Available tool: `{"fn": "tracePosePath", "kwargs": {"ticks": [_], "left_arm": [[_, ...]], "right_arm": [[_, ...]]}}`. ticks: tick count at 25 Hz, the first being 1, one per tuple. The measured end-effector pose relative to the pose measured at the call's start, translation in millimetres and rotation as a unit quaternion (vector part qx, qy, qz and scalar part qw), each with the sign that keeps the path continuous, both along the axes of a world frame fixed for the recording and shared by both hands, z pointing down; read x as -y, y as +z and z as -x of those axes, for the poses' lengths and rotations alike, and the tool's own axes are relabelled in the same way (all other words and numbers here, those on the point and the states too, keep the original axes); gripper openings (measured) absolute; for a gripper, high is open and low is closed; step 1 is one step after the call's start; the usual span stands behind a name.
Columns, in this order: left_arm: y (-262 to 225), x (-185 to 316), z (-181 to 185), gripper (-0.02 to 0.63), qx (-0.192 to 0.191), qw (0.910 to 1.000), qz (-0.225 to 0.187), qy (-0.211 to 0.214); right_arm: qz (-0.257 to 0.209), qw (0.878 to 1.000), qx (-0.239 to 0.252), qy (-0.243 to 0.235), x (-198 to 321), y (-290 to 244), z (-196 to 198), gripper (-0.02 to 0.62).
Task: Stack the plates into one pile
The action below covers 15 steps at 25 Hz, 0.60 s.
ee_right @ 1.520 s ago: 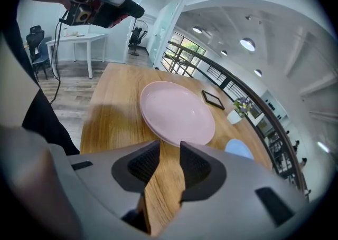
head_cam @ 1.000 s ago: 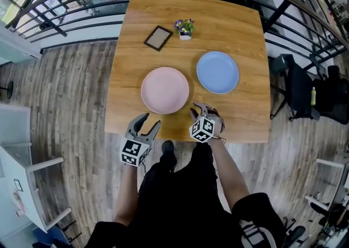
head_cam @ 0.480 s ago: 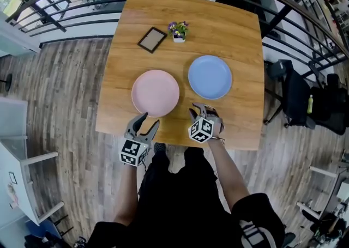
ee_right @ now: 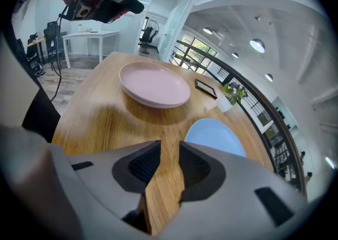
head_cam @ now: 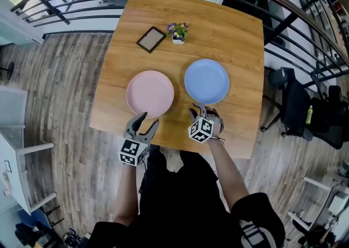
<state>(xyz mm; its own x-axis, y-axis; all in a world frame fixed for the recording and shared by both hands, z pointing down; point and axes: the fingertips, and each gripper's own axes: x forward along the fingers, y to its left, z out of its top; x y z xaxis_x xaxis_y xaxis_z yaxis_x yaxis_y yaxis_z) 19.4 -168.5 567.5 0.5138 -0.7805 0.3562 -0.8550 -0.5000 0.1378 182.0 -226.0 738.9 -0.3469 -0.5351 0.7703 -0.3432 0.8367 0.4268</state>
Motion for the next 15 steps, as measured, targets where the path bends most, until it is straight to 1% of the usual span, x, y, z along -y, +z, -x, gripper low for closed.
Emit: {"fn": "tracePosePath", "kwargs": {"ticks": [7,15], "left_arm": [[4,0,-16,0.219,-0.001,0.9998,0.003,-0.021],[12,-1,-24,0.219,0.006,0.9991,0.011,-0.04]], "right_arm": [[0.006,1.0,-0.008,-0.013,7,7,-22,0.12],[0.015,0.999,-0.016,-0.024,14,21,-41,0.118]]}}
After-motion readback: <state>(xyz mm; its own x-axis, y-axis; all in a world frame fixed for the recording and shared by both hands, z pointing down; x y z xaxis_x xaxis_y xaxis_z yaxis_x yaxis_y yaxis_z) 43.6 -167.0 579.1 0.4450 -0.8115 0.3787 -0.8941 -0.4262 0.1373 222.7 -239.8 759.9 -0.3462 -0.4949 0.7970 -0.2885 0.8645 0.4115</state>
